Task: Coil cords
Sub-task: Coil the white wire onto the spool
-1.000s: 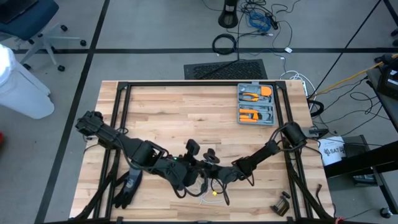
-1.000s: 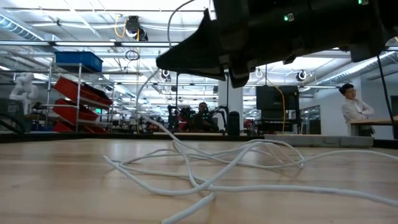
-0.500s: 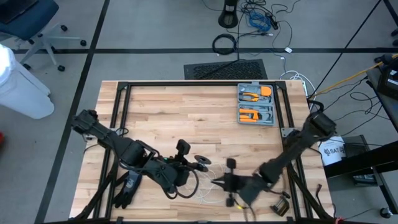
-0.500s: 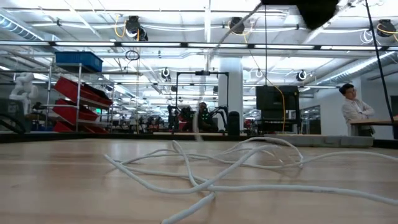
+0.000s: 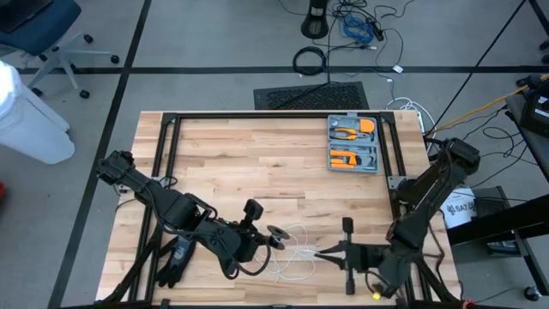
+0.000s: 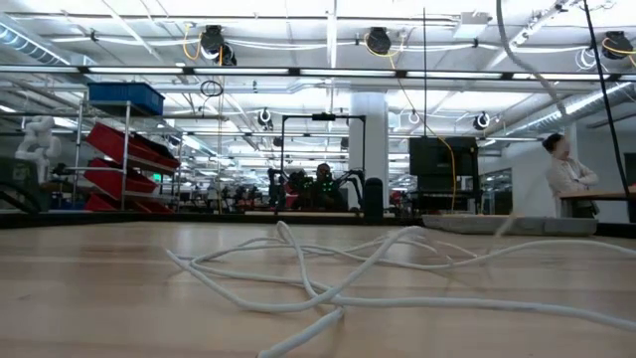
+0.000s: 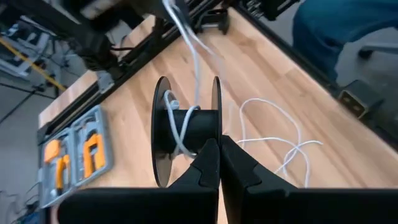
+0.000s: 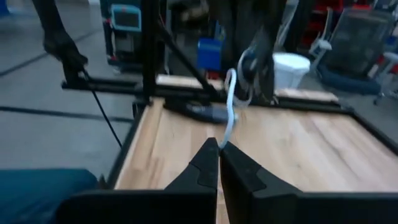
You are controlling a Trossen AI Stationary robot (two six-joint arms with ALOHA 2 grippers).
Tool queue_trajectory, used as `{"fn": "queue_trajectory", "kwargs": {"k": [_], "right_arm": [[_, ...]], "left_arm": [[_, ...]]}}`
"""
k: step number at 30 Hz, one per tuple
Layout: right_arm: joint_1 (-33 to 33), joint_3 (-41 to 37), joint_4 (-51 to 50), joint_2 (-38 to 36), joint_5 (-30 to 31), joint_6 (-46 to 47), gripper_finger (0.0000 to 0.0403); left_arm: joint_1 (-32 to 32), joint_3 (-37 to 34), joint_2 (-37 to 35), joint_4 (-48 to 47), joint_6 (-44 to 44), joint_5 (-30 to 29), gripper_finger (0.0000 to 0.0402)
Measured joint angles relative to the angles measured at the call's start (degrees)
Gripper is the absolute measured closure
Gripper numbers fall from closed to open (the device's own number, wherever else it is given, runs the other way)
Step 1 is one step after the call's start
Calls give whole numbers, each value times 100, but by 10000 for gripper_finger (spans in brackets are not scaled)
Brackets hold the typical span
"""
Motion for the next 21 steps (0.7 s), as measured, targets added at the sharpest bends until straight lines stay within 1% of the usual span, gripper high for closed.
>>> {"fn": "queue_trajectory", "kwargs": {"k": [4,7,10,15,17,21], "right_arm": [[18,1,618,-157,-45,-711,403],[-30,2,1188,-184,-223,-1337,403],[-121,2,1520,-184,-331,-1720,403],[-312,8,1581,-184,-334,-1957,403],[-384,55,1563,-182,-359,-2027,403],[-536,251,1567,-184,-773,-2210,403]], "left_arm": [[85,0,27,14,-85,390,401],[167,-2,56,34,-89,579,402],[270,-2,115,104,-91,917,402],[420,-4,235,193,-59,1526,402],[484,-4,312,262,-19,1664,402],[593,-4,464,290,168,1925,402]]}}
